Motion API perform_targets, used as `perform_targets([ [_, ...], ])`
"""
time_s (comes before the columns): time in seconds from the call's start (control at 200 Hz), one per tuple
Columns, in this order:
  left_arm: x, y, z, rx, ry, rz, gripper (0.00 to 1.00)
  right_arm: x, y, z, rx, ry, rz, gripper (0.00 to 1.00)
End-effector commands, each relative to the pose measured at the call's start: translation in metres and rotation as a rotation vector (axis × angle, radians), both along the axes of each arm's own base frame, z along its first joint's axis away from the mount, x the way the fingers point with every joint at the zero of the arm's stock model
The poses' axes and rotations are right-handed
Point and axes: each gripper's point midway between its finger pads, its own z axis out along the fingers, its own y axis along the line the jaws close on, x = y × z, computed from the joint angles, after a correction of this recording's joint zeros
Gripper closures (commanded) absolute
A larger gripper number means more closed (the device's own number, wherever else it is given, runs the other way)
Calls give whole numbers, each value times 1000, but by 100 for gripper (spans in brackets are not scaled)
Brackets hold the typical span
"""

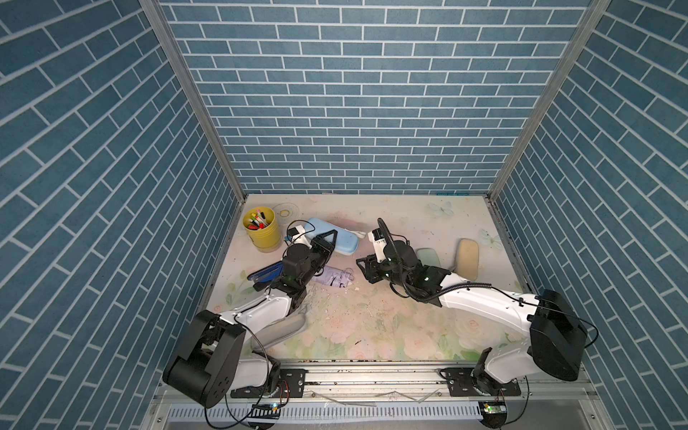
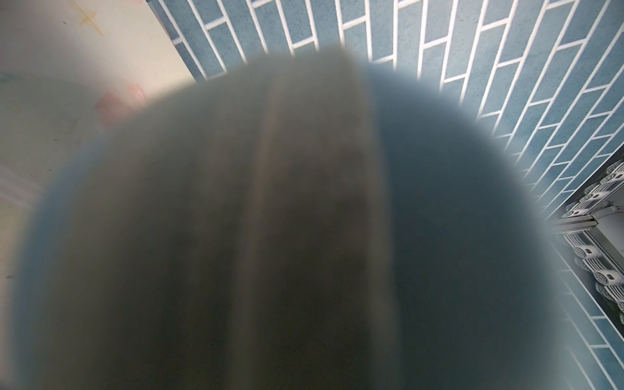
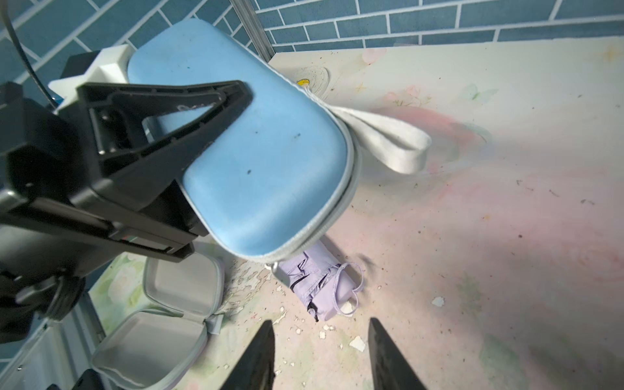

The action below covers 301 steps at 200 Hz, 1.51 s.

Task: Put umbrellas into zippered umbrella sleeves
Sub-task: Zip the zipper on the umbrella sleeve.

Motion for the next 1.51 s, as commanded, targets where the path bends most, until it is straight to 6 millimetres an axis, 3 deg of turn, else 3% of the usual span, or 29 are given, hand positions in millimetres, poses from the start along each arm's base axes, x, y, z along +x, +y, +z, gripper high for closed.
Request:
perform_targets([
  [0.0,1,-7,38,-37,-99,-20,72,7,6,4,-74,-74,14,54],
  [0.25,1,-14,36,-42,-87,-40,72,16,23,3,-78,-89,35,64],
  [0.585,0,-17,33,-41,-67,-62,74,23,20,10,-92,-159,22,100],
  [0.95,-11,-21,38,43,-14,-248,87,43,-20,-1,-201,-181,59,100],
  [1.1,-15,-14,36,65,-1,-289,91,56,-34,5,-194,-190,49,100],
  [1.325,-31,-41,37,110,-2,-532,100,67,-39,16,-244,-240,89,100],
  [1.5,-48,-49,26,170,21,-674,100,83,-58,24,-306,-276,64,100],
])
